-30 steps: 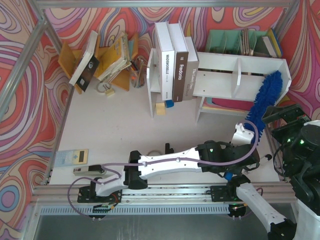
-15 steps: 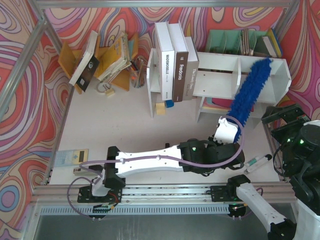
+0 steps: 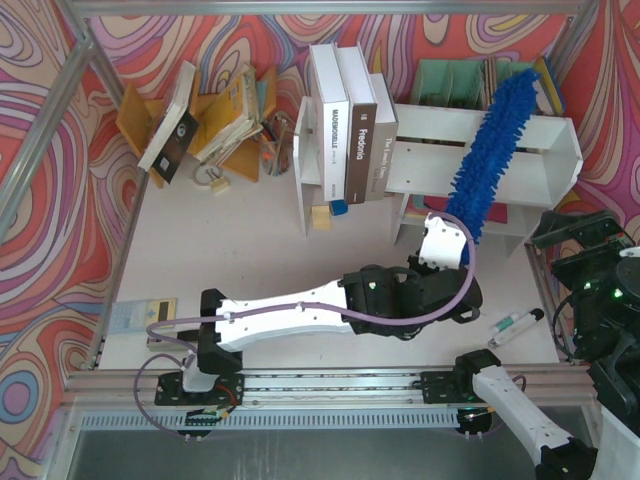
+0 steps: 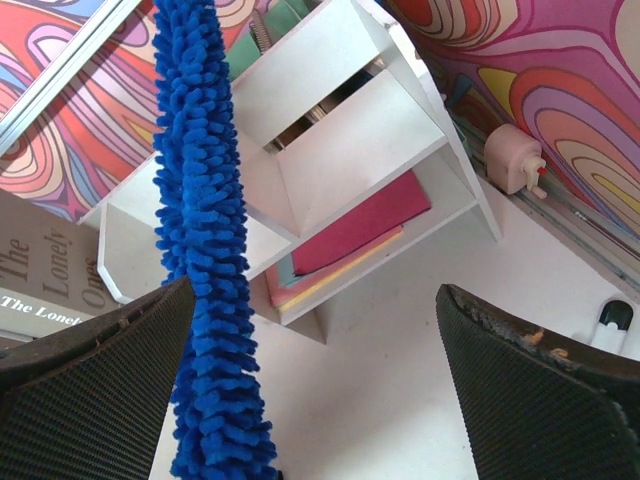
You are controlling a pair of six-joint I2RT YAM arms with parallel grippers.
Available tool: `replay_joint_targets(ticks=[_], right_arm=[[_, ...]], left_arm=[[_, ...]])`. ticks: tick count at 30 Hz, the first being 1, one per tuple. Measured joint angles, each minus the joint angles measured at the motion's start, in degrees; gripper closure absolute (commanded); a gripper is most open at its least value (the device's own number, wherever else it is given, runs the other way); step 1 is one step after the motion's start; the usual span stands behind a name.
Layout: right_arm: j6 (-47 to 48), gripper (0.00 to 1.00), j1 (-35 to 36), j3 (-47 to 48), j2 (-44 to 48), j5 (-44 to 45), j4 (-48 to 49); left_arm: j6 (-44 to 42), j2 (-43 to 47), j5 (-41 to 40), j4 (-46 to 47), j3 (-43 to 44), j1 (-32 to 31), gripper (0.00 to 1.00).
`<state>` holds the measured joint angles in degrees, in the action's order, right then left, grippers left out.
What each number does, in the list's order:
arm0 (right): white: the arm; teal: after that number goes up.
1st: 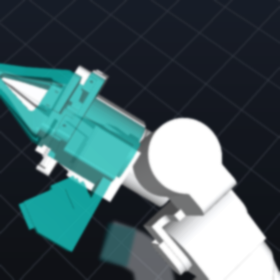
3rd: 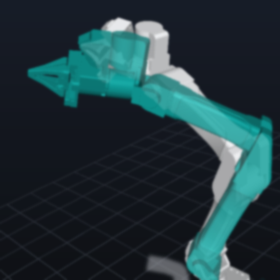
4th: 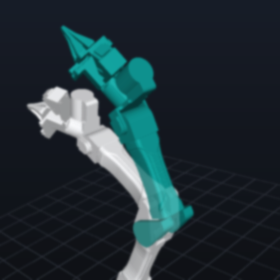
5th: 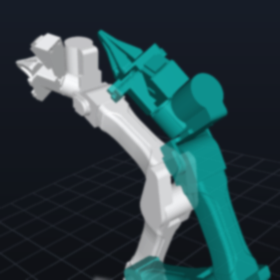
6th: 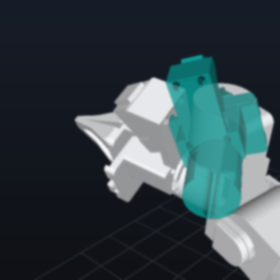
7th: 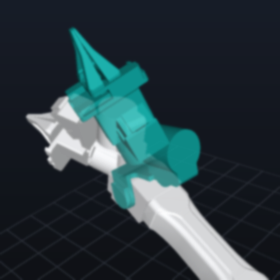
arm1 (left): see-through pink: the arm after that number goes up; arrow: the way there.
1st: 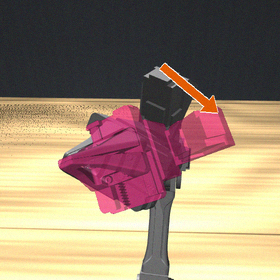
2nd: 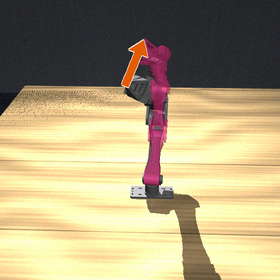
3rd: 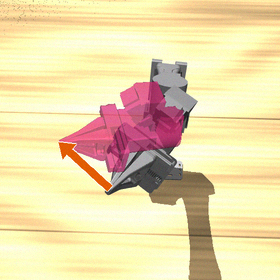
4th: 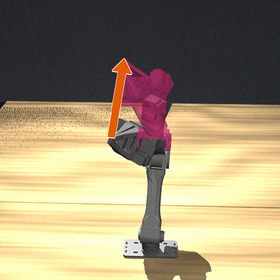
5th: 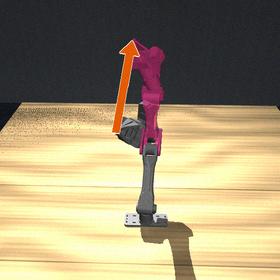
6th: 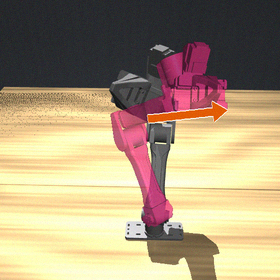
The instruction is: Dust the bookshelf with a duster
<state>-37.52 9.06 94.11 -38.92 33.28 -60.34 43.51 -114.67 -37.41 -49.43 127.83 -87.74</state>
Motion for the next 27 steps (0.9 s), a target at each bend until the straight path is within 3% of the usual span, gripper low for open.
replay_joint_targets(ticks=[11, 21, 27], right_arm=[[0.0, 0.07, 0.04, -0.15, 0.37, 0.33, 0.0], [-0.02, 0.07, 0.31, -1.6, 0.81, 0.39, -0.04], [-0.02, 0.07, 0.33, -1.62, 1.77, 1.07, -0.04]], left_arm=[[4.63, -1.86, 2.34, -6.45, 3.85, 6.56, 1.0], [3.78, -10.86, 8.26, -7.54, 16.65, 5.66, 1.0], [1.68, -13.6, 11.78, -4.76, 18.88, 5.27, 1.0]])
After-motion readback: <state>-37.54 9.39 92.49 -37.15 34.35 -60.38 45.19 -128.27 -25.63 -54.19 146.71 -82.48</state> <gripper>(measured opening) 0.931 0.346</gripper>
